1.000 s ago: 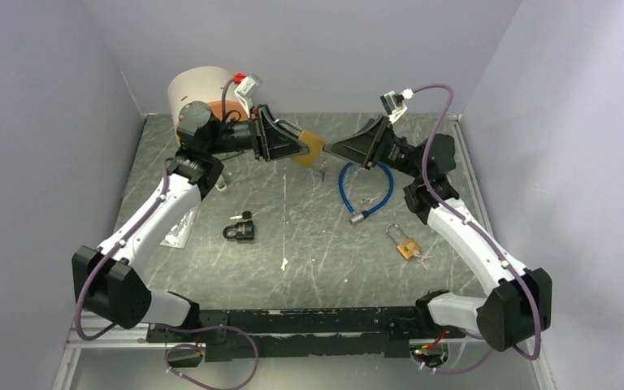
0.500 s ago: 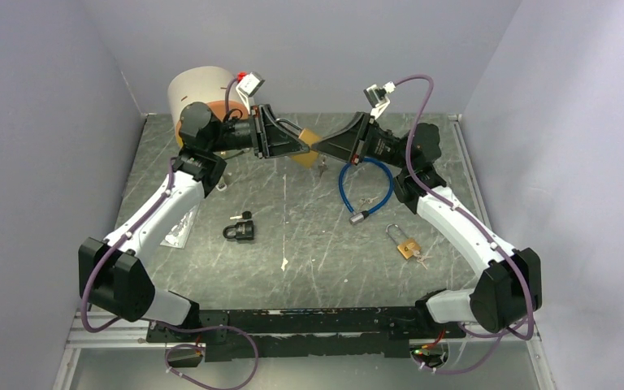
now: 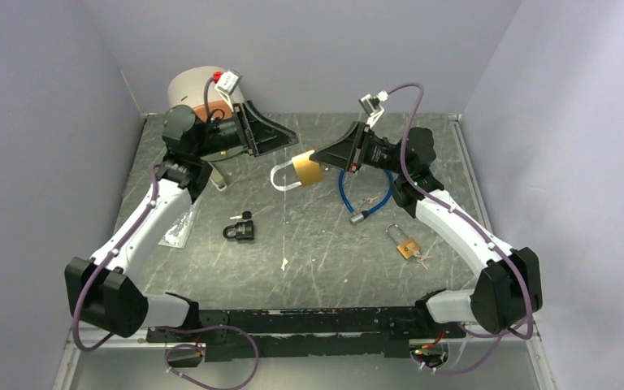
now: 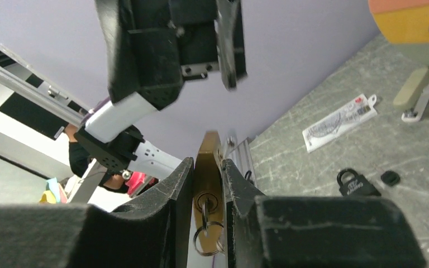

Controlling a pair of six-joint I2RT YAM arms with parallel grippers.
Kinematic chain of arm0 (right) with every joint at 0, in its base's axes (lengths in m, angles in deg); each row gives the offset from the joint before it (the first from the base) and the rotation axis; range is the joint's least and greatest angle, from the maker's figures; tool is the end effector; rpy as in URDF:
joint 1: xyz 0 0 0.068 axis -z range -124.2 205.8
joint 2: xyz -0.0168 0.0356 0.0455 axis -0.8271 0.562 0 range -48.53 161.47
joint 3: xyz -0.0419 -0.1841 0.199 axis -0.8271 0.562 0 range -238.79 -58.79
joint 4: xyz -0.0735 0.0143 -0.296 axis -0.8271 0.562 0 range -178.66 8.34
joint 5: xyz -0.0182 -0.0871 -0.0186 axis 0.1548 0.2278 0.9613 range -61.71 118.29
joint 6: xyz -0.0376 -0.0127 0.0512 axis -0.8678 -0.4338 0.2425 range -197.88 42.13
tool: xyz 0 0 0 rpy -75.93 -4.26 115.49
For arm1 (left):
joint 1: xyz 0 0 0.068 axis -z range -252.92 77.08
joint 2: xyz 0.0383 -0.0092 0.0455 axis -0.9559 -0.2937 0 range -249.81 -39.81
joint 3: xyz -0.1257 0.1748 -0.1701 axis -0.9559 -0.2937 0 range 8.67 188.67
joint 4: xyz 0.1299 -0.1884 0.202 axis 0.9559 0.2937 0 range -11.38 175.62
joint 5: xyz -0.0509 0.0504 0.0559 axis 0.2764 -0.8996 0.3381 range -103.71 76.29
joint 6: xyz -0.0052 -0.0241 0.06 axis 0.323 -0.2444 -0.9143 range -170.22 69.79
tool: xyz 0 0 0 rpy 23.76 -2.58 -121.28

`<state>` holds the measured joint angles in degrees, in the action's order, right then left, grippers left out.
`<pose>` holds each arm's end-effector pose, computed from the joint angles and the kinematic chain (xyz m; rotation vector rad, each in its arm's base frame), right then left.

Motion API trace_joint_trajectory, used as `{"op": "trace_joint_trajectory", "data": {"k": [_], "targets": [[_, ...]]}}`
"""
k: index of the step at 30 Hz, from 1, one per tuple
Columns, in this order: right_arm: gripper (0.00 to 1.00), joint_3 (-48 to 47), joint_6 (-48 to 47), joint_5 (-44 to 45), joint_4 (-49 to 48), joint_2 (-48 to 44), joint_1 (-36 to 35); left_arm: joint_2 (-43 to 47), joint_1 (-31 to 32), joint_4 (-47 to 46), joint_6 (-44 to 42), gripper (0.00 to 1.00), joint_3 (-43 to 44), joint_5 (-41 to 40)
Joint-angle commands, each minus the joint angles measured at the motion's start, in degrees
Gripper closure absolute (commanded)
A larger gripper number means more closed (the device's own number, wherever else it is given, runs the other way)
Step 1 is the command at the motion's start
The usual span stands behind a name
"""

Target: Unlock with the key

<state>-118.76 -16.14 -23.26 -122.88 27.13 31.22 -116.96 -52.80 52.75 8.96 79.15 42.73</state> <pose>0.3026 0.1820 0.3832 -0.4308 1.5755 1.7671 0.3174 -0.1612 0.4318 0.4923 1.5587 -1.7102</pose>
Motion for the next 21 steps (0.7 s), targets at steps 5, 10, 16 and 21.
{"op": "trace_joint_trajectory", "data": {"k": [5,10,16,21], "targets": [[1.00,2.39,-3.74,-1.80,-1.57,-6.55,-0.35,6.42,-1.49,19.80,-13.15,0.24,-1.05,-11.04],[1.00,0.77,-5.12,1.70,8.43,-6.17,-0.30,7.92,-1.56,26.99,-15.38,0.24,-3.87,-11.81],[1.00,1.87,-2.93,3.98,9.44,-3.49,-0.30,8.84,-1.52,32.72,-19.30,0.20,-9.04,-10.94],[1.00,0.83,-1.40,6.44,9.20,-1.01,-0.38,7.66,-1.49,36.84,-22.22,0.33,-12.46,-11.00]]}}
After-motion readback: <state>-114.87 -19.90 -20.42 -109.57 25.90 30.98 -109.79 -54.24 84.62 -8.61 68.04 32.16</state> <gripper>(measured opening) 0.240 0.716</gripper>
